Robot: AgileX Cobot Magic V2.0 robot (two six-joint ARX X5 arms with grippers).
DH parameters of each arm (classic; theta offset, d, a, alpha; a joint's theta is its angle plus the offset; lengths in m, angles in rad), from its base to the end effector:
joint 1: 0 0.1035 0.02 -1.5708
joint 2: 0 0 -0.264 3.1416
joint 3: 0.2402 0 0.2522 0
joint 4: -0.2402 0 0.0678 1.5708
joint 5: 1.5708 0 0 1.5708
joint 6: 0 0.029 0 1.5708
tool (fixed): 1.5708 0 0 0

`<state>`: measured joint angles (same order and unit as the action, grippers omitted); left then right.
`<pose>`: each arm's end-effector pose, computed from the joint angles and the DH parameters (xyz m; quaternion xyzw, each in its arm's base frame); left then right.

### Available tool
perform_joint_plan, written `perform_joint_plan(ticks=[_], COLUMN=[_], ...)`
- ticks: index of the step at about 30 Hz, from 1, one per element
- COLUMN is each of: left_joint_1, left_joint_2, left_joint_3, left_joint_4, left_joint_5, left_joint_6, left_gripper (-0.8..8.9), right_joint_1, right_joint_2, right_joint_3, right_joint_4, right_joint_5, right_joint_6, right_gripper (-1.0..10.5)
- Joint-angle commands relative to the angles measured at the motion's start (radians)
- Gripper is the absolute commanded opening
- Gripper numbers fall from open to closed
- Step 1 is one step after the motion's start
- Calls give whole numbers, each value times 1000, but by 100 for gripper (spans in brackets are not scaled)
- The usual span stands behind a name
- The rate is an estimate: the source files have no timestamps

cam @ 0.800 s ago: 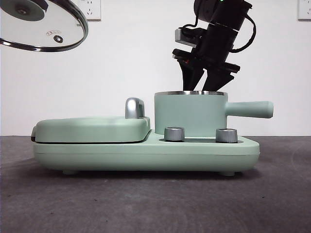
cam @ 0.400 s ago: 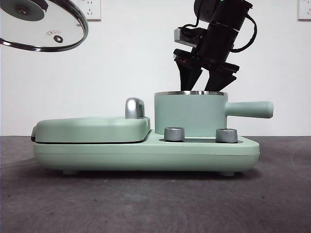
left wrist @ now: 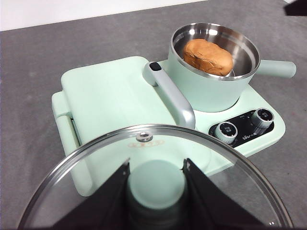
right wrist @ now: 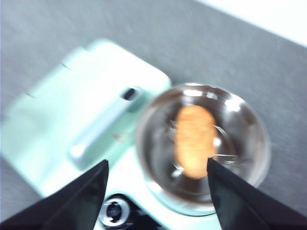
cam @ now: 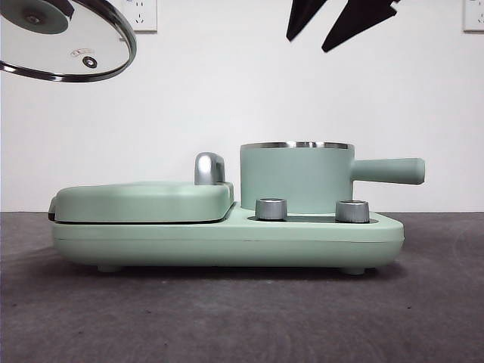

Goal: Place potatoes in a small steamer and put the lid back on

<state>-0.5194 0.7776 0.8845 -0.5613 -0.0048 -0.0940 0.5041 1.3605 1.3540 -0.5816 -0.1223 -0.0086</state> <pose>0.1355 -0.0773 0.3320 0.0140 0.2290 -0.2374 0.9439 0.2527 0.1435 0.3665 -0.0589 0.2833 0.2961 0.9103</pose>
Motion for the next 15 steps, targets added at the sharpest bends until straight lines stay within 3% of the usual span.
perform_joint_plan(ticks=[1, 7, 15], left_joint_1=[-3, -3, -5], left_joint_2=[0, 3, 55], left_joint_3=[18, 18, 18], left_joint_4=[23, 23, 32], left_joint_5=[-4, -3, 6], left_joint_6=[-2, -1, -2], left_gripper=[9, 9, 9], right_joint_1=[31, 88, 150], right_joint_2=[-117, -324, -584], right_joint_3=[-170, -441, -731], right_joint_4=[106, 172, 177], right_joint_5=[47, 142, 182], right_joint_6=[79, 87, 148], right_gripper=[317, 317, 316])
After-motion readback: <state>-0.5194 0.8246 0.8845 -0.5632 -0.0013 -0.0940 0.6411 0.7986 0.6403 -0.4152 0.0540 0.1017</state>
